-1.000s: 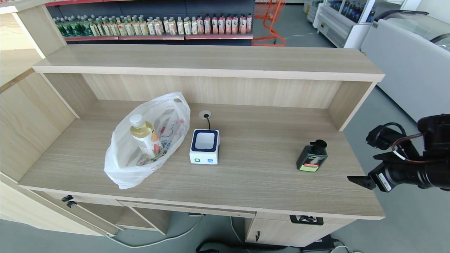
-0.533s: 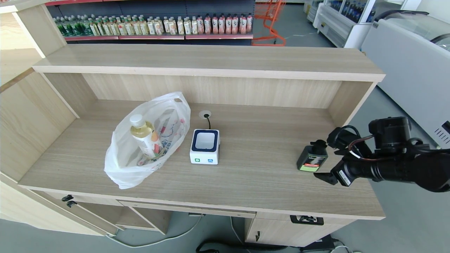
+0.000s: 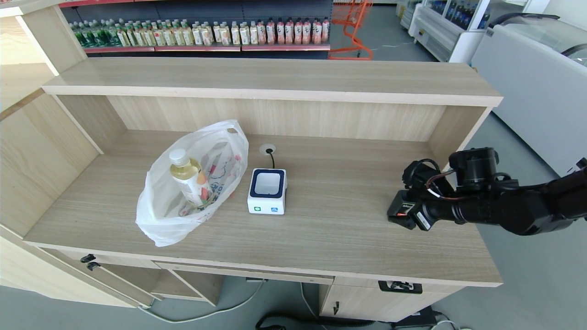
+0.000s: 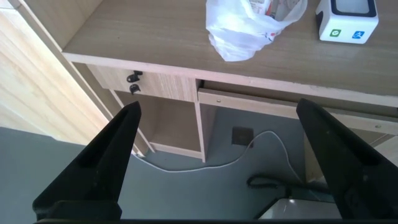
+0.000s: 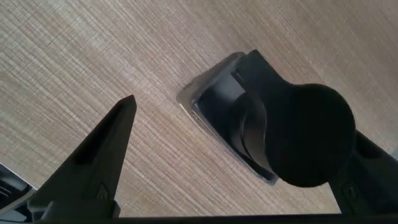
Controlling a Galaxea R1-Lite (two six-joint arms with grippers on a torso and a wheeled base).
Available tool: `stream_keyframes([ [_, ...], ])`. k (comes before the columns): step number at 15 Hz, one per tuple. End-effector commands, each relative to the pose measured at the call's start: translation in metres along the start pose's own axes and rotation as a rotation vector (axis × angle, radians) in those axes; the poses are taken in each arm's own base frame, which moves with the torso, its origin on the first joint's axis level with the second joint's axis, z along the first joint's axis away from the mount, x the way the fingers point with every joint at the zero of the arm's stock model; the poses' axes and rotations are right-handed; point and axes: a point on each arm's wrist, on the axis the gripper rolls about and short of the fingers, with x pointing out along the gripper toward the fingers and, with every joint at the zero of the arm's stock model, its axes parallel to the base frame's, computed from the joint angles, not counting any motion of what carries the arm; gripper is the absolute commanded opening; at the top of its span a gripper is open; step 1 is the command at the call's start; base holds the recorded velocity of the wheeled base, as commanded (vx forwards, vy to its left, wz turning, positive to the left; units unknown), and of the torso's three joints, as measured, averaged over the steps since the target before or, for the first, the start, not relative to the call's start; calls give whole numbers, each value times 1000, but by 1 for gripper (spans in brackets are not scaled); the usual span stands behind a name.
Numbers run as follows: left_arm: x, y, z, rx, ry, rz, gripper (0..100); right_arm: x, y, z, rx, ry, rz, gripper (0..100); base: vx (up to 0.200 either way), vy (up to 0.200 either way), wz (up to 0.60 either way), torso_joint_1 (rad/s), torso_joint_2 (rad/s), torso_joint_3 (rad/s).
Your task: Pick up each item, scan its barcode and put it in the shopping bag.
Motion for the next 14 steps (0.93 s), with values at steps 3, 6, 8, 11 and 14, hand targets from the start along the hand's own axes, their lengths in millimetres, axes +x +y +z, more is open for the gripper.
stream_keyframes([
  [3, 0, 0, 0, 0, 1, 1, 100, 16, 5, 1, -9, 4, 24, 0, 0, 0, 0, 0, 0, 0],
  [6, 0, 0, 0, 0, 1, 1, 100, 21, 5, 3, -11, -2, 24, 0, 0, 0, 0, 0, 0, 0],
  [8, 0, 0, 0, 0, 1, 1, 100, 22, 5, 3, -11, -1, 25, 0, 0, 0, 0, 0, 0, 0],
  [11, 0, 0, 0, 0, 1, 1, 100, 5, 0, 14, -17, -52, -11, 0, 0, 0, 0, 0, 0, 0],
  [14, 0, 0, 0, 0, 1, 1, 100, -76, 9, 1, -58, -185, -155, 0, 0, 0, 0, 0, 0, 0],
])
